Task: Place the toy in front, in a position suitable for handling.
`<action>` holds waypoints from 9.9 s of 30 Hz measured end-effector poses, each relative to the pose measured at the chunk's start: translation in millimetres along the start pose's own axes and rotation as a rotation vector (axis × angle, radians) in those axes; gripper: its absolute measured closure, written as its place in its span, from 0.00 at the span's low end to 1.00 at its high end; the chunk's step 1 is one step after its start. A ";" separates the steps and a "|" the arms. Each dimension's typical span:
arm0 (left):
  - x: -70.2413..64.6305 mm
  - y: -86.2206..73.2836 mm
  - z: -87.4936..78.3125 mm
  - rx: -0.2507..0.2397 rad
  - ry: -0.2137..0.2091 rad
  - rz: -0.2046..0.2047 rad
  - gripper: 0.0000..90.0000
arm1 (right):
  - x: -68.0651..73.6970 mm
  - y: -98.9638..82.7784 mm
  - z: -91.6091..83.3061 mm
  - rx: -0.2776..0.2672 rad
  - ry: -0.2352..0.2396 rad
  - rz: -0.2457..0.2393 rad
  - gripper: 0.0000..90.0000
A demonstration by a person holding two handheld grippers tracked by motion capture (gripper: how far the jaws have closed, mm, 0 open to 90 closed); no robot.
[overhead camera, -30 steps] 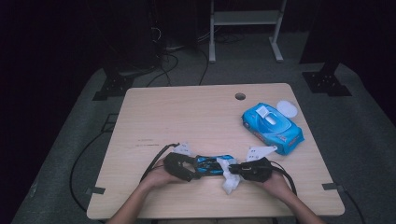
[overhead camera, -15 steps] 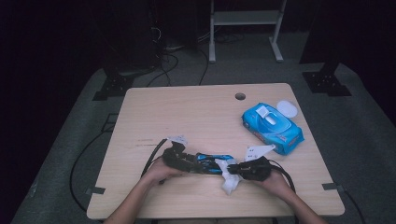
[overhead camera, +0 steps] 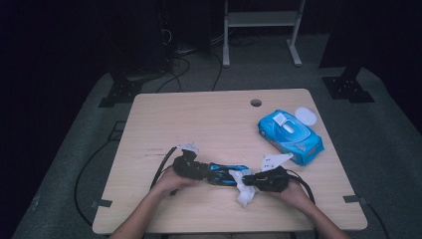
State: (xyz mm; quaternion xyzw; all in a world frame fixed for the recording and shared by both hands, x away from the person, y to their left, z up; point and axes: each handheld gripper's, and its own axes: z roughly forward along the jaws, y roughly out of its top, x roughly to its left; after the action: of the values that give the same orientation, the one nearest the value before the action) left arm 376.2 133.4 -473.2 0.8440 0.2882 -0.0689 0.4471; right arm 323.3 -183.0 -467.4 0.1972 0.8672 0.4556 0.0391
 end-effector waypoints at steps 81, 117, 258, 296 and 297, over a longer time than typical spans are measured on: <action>-33.0 -8.0 -0.4 -0.149 0.151 0.364 0.51 | -20.0 17.7 -2.8 -0.033 -0.193 -0.028 0.58; -35.9 -9.0 12.6 -0.101 0.039 0.371 0.60 | -4.9 14.2 -32.1 -0.084 -0.210 0.022 0.93; -28.1 -4.5 3.7 -0.117 0.132 0.461 0.65 | -15.1 62.6 12.2 -0.044 -0.180 0.072 0.94; -24.3 -5.0 3.1 -0.080 0.149 0.460 0.64 | -9.1 68.7 21.4 -0.042 -0.160 0.053 0.94; -23.4 -4.7 3.0 -0.085 0.153 0.456 0.64 | -14.8 65.0 16.1 -0.052 -0.166 0.084 0.94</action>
State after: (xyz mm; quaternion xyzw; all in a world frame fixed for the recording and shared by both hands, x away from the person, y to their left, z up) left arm 354.8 123.1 -469.6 0.8703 0.1259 0.1099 0.4632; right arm 360.8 -143.1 -426.1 0.2695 0.8397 0.4614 0.0968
